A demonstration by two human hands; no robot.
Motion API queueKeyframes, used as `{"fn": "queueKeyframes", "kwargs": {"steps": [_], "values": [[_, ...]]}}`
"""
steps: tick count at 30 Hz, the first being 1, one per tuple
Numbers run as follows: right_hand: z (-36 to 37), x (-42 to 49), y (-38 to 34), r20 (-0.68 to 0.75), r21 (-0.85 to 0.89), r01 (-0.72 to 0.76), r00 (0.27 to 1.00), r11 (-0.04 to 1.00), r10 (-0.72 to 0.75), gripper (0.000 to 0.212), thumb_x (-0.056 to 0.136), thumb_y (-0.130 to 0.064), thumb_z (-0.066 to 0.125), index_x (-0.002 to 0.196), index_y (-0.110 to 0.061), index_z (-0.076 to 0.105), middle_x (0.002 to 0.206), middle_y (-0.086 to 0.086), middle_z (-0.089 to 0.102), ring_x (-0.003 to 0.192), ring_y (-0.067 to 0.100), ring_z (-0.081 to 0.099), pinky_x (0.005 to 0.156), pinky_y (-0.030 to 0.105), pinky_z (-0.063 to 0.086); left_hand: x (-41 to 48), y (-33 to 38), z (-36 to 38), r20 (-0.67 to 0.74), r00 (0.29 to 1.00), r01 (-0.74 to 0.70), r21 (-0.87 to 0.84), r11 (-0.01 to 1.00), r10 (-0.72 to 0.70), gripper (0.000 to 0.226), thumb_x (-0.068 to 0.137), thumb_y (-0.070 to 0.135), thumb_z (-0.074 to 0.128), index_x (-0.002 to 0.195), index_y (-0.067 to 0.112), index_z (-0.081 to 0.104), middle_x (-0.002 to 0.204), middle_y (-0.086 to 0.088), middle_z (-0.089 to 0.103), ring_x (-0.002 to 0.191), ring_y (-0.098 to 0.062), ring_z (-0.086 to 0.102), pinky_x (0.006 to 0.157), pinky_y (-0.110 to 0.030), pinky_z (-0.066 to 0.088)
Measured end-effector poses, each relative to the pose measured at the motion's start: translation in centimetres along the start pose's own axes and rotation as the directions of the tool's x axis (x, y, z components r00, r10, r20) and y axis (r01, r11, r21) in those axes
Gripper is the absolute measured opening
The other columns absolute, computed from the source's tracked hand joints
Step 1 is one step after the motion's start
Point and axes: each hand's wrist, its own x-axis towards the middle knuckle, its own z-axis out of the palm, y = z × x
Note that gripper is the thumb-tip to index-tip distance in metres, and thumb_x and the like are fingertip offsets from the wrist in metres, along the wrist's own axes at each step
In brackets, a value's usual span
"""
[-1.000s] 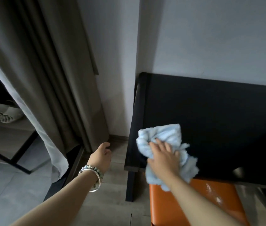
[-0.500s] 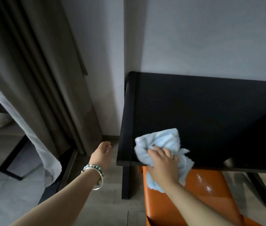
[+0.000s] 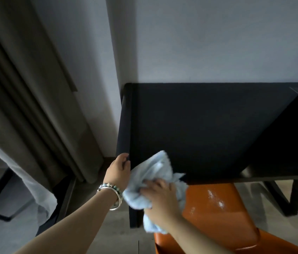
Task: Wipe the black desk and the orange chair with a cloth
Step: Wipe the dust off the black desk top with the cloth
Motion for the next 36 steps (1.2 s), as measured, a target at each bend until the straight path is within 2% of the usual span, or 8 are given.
{"fn": "queueKeyframes", "kwargs": {"steps": [4,10,15,18,21,23,33,36], "values": [[-1.5,-0.1,0.7,-0.101,0.082,0.205,0.975,0.975,-0.196,0.034,0.058,-0.032,0.047,0.087,-0.034,0.063,0.105,-0.018,0.064,0.094,0.01,0.053,0.073,0.031,0.044,0.1,0.2,1.1,0.041,0.999,0.016,0.064,0.998,-0.019,0.035,0.095,0.023,0.045,0.13,0.021,0.05,0.129,-0.008,0.056,0.118,-0.028,0.051,0.095,-0.028,0.038],[-3.8,-0.8,8.1,-0.231,-0.141,-0.543,0.831,0.828,0.505,0.026,0.062,-0.02,0.064,0.088,-0.023,0.064,0.096,0.0,0.069,0.087,0.029,0.061,0.064,0.041,0.046,-0.7,0.8,2.4,0.064,0.997,0.031,0.084,0.996,-0.037,0.036,0.097,0.027,0.04,0.133,0.024,0.046,0.129,-0.003,0.056,0.115,-0.024,0.053,0.099,-0.034,0.041],[-3.3,-0.1,1.4,0.319,0.157,-0.022,0.947,0.987,-0.029,0.028,0.071,-0.021,0.051,0.096,-0.027,0.062,0.104,-0.011,0.066,0.101,0.02,0.052,0.075,0.044,0.046,-1.2,0.8,2.8,0.057,0.998,0.027,0.076,0.997,-0.032,0.037,0.097,0.024,0.039,0.134,0.022,0.047,0.133,-0.005,0.054,0.122,-0.026,0.048,0.105,-0.034,0.035],[-4.4,0.5,1.1,0.443,0.393,-0.176,0.896,0.903,-0.019,0.024,0.078,-0.019,0.054,0.1,-0.021,0.063,0.104,-0.005,0.064,0.105,0.015,0.051,0.09,0.037,0.043,-1.8,1.2,2.1,0.055,0.998,0.04,0.027,0.999,-0.042,0.037,0.098,0.027,0.04,0.133,0.023,0.047,0.131,-0.005,0.054,0.119,-0.025,0.05,0.095,-0.027,0.037],[-6.6,1.1,1.8,0.418,0.728,-0.559,0.821,0.396,0.389,0.03,0.072,-0.015,0.059,0.102,-0.019,0.065,0.091,-0.003,0.066,0.087,0.013,0.061,0.07,0.02,0.046,-2.2,2.2,0.9,0.009,0.999,0.035,-0.056,0.998,-0.035,0.036,0.096,0.03,0.045,0.129,0.021,0.052,0.124,-0.006,0.058,0.112,-0.025,0.054,0.091,-0.028,0.043],[-7.8,1.4,2.2,0.364,0.859,-0.506,0.714,0.081,0.599,0.022,0.077,-0.005,0.057,0.09,-0.02,0.065,0.073,-0.006,0.064,0.07,0.009,0.06,0.06,0.02,0.044,-2.7,3.1,0.2,-0.02,1.0,0.007,-0.085,0.996,-0.008,0.035,0.096,0.031,0.046,0.128,0.019,0.053,0.123,-0.002,0.06,0.111,-0.02,0.054,0.089,-0.023,0.038],[-11.1,-3.8,-1.2,0.191,0.686,-0.484,0.84,0.543,0.507,0.04,0.08,-0.031,0.06,0.119,-0.029,0.056,0.094,-0.008,0.067,0.088,0.004,0.065,0.078,0.032,0.057,-10.8,7.6,1.4,0.466,0.884,0.314,-0.635,0.706,0.026,0.046,0.081,0.035,0.068,0.121,0.023,0.051,0.111,-0.01,0.065,0.097,-0.026,0.065,0.084,-0.04,0.054],[-12.1,-6.3,-2.2,0.223,0.695,-0.477,0.854,0.537,0.471,0.056,0.076,-0.039,0.063,0.129,-0.04,0.044,0.112,-0.017,0.058,0.105,0.0,0.056,0.09,0.029,0.051,-12.6,7.1,0.9,0.424,0.904,0.362,-0.7,0.616,-0.05,0.023,0.089,0.017,0.058,0.11,0.009,0.055,0.095,-0.02,0.064,0.068,-0.029,0.064,0.047,-0.028,0.05]]}}
